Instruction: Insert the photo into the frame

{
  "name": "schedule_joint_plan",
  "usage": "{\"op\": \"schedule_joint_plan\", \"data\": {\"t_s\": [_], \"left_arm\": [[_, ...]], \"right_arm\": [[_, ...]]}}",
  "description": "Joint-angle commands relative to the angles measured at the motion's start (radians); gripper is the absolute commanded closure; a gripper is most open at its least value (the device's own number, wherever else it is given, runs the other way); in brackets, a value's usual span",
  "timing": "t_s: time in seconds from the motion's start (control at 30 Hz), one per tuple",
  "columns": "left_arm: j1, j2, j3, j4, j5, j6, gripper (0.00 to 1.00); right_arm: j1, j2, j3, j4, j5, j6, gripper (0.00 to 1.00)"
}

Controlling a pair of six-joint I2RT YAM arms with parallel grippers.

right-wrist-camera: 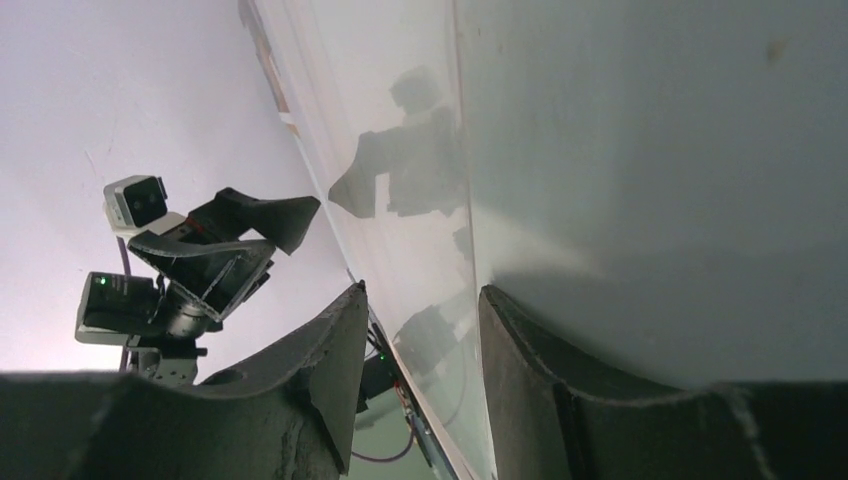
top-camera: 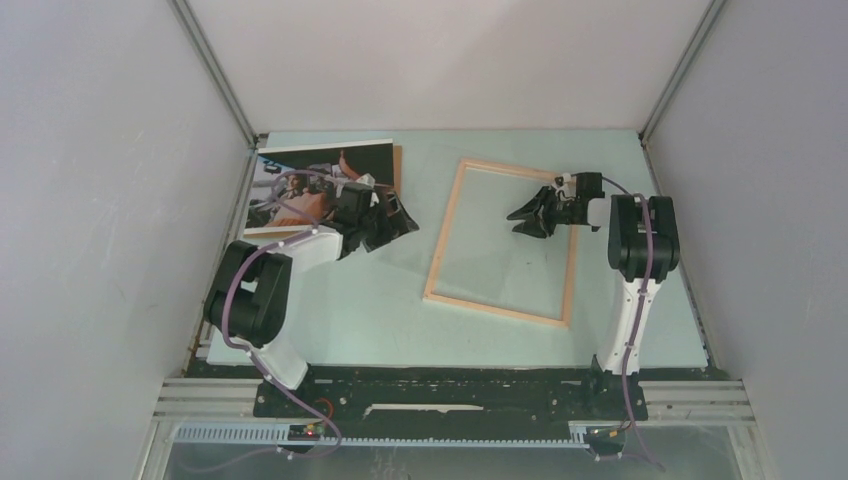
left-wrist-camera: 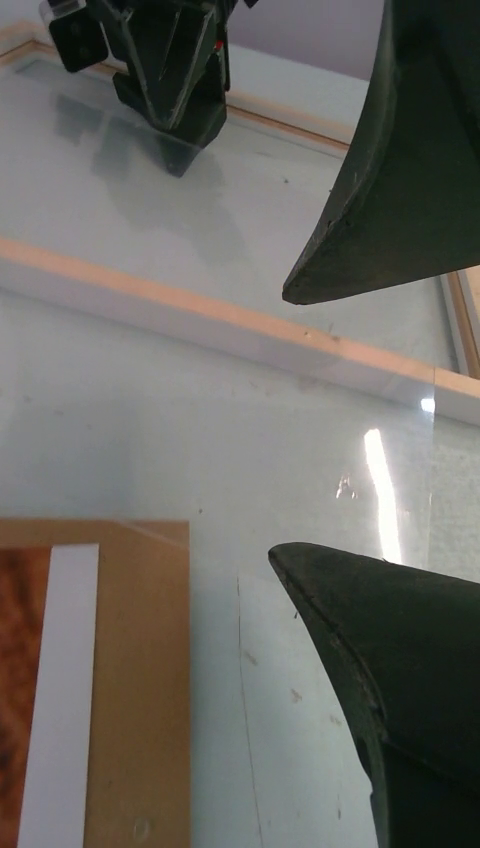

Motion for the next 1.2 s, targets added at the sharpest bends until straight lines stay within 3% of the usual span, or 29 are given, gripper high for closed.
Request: {"op": "schedule_joint_plan", "data": {"t_s": [0.0, 0.4, 0.6, 0.67, 0.8, 0.9, 1.03, 1.17], "left_arm": [[-0.023, -0.008, -0.058, 0.101, 0.057, -0.063, 0.04], [-0.07, -0.023, -0.125, 0.17, 0.106, -0.117, 0.06], [-0.099, -0.055, -0.136, 0.177, 0.119, -0.135, 0.06], [-0.11, -0.062, -0.141, 0.182, 0.126, -0.143, 0.06], [-0.117, -0.106, -0.162, 0.182, 0.127, -0.144, 0.06], [-0.117, -0.186, -0.181, 0.126, 0.105, -0.123, 0.03], [-0.112, -0.302, -0.242, 0.09, 0.103, -0.12, 0.0], [-0.11, -0.4, -0.251, 0.003, 0.065, -0.079, 0.0]], "right_arm": [[0.016, -0.082, -0.113, 0.247, 0.075, 0.165, 0.48], [0.057, -0.2, -0.311, 0.541, 0.16, 0.356, 0.53], [0.105, -0.211, -0.359, 0.626, 0.214, 0.369, 0.57], [0.118, -0.214, -0.378, 0.67, 0.249, 0.375, 0.63], [0.126, -0.224, -0.403, 0.704, 0.313, 0.367, 0.86], [0.108, -0.262, -0.404, 0.641, 0.314, 0.298, 1.0], [0.056, -0.308, -0.404, 0.537, 0.215, 0.204, 1.0], [-0.011, -0.348, -0.317, 0.174, 0.127, -0.059, 1.0]]}}
